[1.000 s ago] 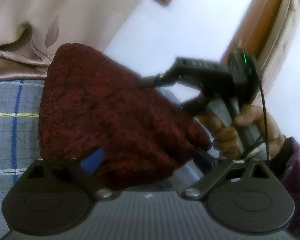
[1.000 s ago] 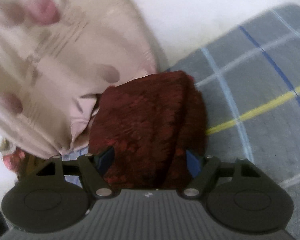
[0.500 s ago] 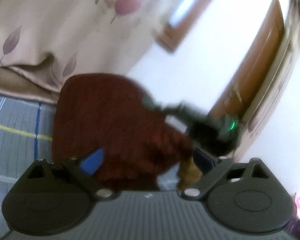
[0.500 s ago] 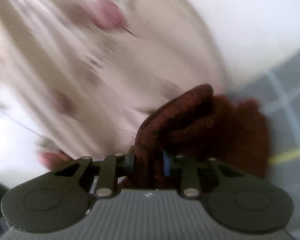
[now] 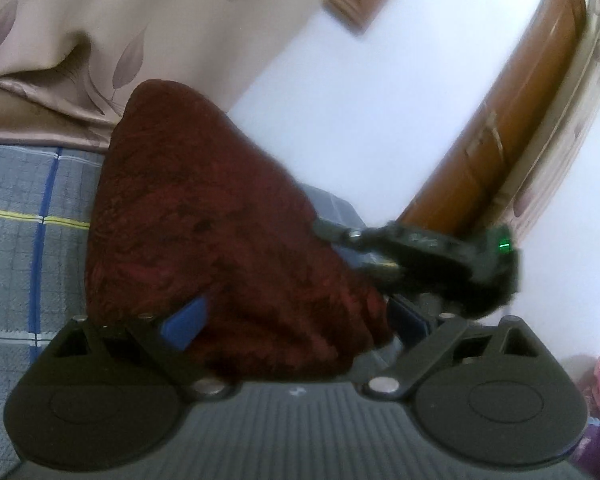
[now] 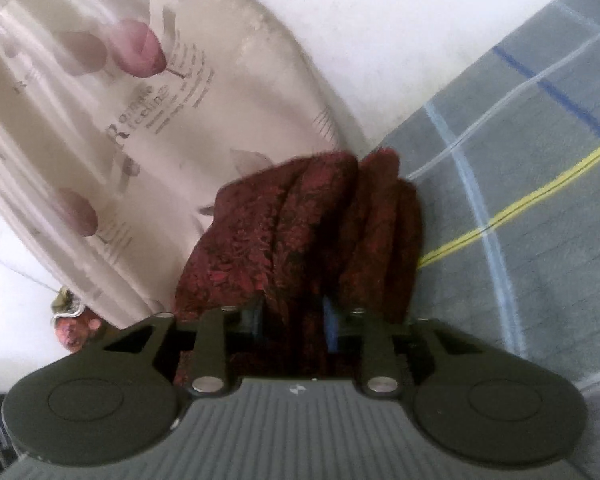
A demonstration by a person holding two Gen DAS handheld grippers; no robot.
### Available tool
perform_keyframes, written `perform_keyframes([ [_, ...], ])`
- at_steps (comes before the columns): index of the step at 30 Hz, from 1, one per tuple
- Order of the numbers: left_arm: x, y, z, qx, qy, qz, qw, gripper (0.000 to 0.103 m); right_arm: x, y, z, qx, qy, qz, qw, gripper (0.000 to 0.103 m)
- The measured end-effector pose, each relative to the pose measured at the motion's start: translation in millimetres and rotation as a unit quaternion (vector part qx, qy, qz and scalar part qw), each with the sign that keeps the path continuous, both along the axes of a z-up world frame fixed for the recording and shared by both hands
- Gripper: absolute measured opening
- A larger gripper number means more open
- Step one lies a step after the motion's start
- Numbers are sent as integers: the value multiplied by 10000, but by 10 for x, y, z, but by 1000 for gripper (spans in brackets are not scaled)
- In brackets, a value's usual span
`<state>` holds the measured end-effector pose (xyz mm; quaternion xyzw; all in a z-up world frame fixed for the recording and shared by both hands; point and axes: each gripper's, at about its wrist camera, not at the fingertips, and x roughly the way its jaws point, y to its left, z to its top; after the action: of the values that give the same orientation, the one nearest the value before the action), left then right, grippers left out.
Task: Fold small clothes
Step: 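Fold the bundle over with the right gripper and release it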
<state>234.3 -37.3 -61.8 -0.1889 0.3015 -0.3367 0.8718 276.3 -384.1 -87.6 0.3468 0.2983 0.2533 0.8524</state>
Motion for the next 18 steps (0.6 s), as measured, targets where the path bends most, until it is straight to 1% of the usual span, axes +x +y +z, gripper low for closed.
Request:
perform_keyframes([
  [2, -22, -12, -1, 37, -26, -4, 10000, 98, -82, 36, 164, -330, -94, -65, 9994, 39],
  [3, -28, -14, 4, 61, -30, -13, 10000, 98, -138, 70, 229, -356, -80, -7, 9993, 39],
  [5, -43, -13, 14, 66, -21, -36, 10000, 98, -160, 101, 259, -354, -46, 70, 9993, 39],
  [6, -51, -9, 11, 66, -23, -48, 10000, 98, -238, 162, 299, -489, -6, 148, 9987, 39],
  [7, -48, -34, 8, 86, -29, -48, 9999, 98, -318, 218, 329, -653, -63, 173, 9977, 39],
  [8, -53, -40, 8, 93, -27, -64, 9999, 98, -493, 312, 356, -922, -270, 248, 9951, 39],
  [9, -52, -28, 11, 67, -8, -84, 9999, 98, -493, 312, 356, -922, -270, 248, 9951, 37],
  [10, -53, -20, 19, 8, 37, -103, 9999, 98, -556, 377, 345, -1210, -296, 204, 9920, 21],
  [11, -56, 5, 36, -87, 89, -89, 9999, 98, -601, 408, 294, -1486, -243, 117, 9885, 17],
  [12, -69, 38, 60, -218, 130, -33, 9997, 98, -634, 366, 214, -1506, -132, 24, 9885, 15],
  [13, -83, 83, 88, -392, 120, 25, 9992, 98, -641, 301, 122, -1333, 31, -112, 9910, 13],
  [15, -115, 172, 174, -755, -145, 124, 9970, 98, -704, 158, 22, -893, 208, -358, 9951, 13],
  [16, -109, 172, 205, -732, -275, 170, 9968, 98, -745, 90, -15, -640, 265, -469, 9965, 13],
  [17, -67, 139, 213, -564, -299, 161, 9978, 98, -785, -28, -146, -36, 489, -566, 9972, 12],
  [18, -14, 92, 190, -407, -228, 110, 9988, 98, -785, -28, -146, -36, 489, -566, 9972, 12],
])
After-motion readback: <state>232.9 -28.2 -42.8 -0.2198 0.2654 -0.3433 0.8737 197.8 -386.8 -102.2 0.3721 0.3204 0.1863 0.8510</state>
